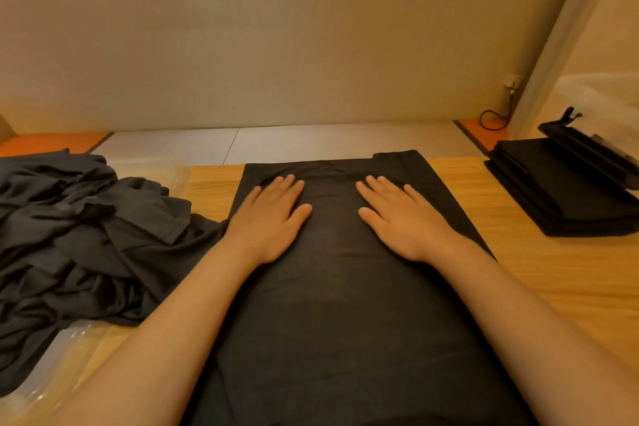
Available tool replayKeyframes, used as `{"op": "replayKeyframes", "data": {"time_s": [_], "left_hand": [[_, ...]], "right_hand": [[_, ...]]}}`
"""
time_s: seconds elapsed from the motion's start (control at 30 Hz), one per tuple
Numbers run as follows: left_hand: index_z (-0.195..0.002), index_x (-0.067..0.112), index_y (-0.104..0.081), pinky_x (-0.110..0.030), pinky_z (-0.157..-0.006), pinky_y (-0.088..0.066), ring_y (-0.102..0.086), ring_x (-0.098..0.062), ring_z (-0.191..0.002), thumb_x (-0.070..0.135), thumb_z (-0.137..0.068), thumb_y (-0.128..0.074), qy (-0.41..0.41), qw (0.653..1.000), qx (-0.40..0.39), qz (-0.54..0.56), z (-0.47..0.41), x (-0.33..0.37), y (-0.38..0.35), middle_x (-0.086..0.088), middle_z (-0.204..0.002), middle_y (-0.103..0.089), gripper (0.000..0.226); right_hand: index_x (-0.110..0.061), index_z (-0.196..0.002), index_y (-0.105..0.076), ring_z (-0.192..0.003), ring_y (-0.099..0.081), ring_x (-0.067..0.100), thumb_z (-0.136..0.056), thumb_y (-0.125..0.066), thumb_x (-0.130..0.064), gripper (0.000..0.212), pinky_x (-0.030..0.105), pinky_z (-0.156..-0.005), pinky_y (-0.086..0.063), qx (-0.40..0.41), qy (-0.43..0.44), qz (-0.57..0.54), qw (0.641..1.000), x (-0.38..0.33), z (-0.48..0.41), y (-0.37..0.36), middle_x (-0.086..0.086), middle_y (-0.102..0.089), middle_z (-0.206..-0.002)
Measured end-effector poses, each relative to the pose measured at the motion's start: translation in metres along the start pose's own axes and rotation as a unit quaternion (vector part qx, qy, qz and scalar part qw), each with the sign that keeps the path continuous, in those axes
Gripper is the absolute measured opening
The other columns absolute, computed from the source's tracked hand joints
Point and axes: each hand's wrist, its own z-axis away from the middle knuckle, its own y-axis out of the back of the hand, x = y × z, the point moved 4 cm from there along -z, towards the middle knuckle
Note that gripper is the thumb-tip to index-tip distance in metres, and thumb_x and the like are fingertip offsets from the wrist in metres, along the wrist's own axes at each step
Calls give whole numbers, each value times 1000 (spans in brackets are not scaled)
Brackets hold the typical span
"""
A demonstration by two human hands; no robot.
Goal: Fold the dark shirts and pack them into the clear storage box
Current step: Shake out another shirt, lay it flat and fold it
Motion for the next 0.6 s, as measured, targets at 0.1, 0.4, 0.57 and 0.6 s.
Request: {"op": "replayKeyframes", "data": {"time_s": [0.1,0.4,0.57,0.6], "left_hand": [[-155,19,-12,-34,-120,-2,-1,-10,-149,47,-102,-25,46,999,10,-3,-1,-17,2,4,-162,-7,61],[-155,19,-8,-37,-121,-2,1,-13,-149,53,-100,-24,73,997,16,-19,5,-14,4,3,-162,-4,66],[-155,20,-5,-37,-121,0,4,-12,-149,56,-99,-20,70,997,6,-31,19,-11,2,4,-162,1,68],[-155,20,-4,-38,-121,0,5,-12,-149,57,-99,-19,69,997,5,-31,23,-10,2,4,-162,2,69]], "right_hand": [[-28,-154,-2,-147,7,8,-103,-16,-45,55,36,-118,3,1,-61,-3,998,30,0,4,-8,5,-161],[-25,-154,-5,-148,5,13,-103,-16,-46,56,41,-119,-1,35,-164,-7,986,55,7,4,-5,1,-162],[-26,-154,-5,-148,5,13,-103,-15,-47,57,42,-120,-1,44,-177,4,983,48,22,2,-5,1,-162],[-26,-154,-5,-148,5,13,-102,-16,-47,57,42,-120,-1,43,-178,5,983,47,25,1,-5,1,-162]]}}
